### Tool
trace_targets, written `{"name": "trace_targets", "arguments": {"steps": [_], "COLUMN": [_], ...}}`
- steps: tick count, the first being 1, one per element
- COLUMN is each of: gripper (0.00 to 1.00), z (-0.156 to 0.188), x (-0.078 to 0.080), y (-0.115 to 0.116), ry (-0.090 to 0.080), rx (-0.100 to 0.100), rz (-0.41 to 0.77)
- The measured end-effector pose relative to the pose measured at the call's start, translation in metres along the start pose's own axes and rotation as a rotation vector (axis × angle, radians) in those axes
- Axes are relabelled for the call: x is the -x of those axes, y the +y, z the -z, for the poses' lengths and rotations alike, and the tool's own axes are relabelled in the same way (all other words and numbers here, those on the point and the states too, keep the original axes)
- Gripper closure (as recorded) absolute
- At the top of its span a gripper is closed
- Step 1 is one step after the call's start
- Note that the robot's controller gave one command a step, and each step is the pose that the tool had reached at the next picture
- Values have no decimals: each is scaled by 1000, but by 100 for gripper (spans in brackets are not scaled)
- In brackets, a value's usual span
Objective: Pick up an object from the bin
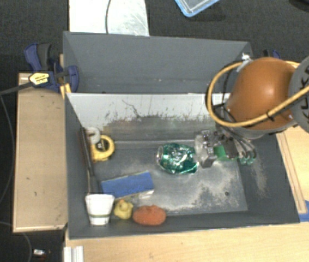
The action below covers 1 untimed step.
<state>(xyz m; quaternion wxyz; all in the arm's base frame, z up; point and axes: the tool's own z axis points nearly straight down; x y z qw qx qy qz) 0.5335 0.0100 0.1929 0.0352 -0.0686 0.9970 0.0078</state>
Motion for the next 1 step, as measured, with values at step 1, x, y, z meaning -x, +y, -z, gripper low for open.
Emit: {"name": "trace_targets", "arguments": {"steps": [1], "gripper": [100], "z": [-14], "x": [46], "y": [-12], "ry": [-1], "rx": [-2], "rz": [153]}}
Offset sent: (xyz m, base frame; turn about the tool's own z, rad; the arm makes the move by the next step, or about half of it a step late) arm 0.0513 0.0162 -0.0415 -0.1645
